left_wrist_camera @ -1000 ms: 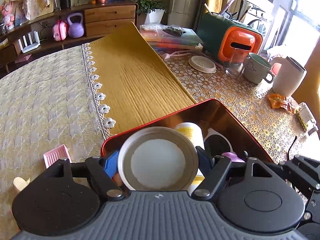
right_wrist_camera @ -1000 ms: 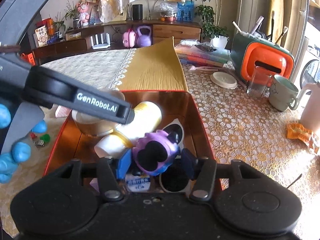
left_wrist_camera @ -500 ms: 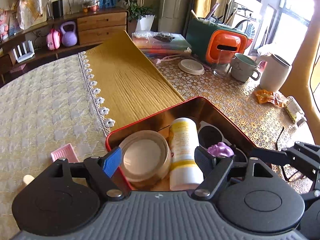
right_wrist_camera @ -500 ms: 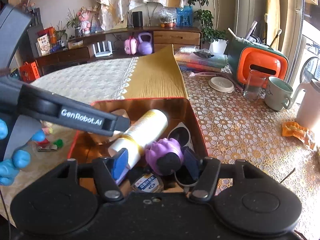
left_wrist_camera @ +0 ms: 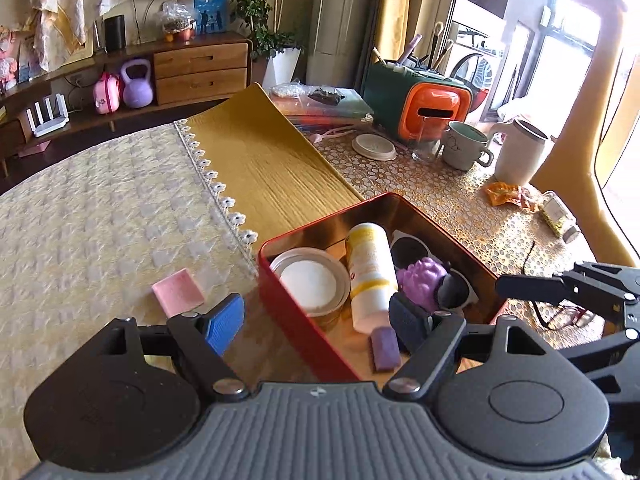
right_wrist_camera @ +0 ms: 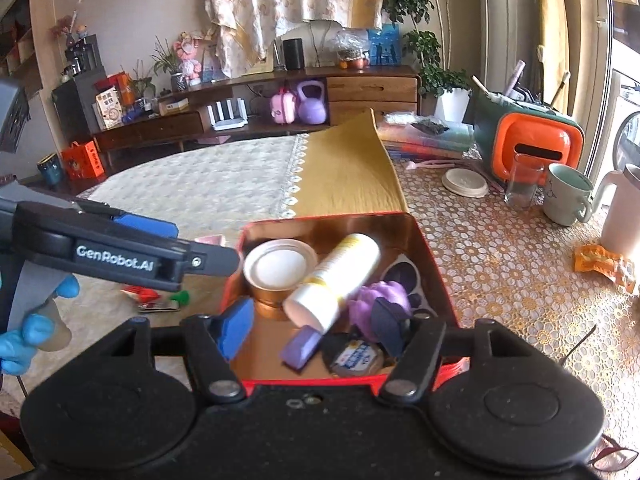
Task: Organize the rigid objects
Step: 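Withdraw both tools from the box toward the red candy and nail clipper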
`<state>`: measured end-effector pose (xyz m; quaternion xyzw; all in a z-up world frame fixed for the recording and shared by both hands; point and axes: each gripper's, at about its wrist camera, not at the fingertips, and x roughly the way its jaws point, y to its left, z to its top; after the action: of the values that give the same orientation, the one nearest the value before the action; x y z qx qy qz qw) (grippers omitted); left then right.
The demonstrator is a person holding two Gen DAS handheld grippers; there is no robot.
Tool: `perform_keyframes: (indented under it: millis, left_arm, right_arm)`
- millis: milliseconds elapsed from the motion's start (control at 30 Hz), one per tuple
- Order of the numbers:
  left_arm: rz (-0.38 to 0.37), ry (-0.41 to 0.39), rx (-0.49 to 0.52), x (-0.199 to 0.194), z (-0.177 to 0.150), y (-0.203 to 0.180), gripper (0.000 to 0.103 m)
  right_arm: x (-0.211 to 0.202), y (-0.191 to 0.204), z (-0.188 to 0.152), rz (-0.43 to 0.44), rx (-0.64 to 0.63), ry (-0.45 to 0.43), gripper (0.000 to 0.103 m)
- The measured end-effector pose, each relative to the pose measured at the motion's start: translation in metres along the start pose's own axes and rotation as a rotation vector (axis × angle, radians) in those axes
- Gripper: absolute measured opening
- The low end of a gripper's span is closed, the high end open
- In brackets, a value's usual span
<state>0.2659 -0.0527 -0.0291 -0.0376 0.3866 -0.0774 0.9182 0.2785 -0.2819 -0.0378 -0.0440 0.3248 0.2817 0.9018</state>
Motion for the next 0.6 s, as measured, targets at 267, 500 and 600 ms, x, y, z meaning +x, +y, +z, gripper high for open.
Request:
perform_keyframes:
  millis: [267,500,600]
  left_arm:
    - [0.048,-0.03,0.017,-0.037,-0.022,0.023,0.083]
    - [0.08,-0.03,0.007,-0.056,-0.044,0.049,0.085]
    - [0.095,-0.031,-0.007,-0.062,-0.053,0.061,0.089]
  right_arm:
    - [-0.011,0.028,-0.001,0.027,-0.006,-0.019,0.082]
    - [-0.012,0.052,-0.004,0.069,-0.015,-0.035,0.094]
    - [-0.012,0.063,-0.007,0.099,-0.027,-0.051,0.101]
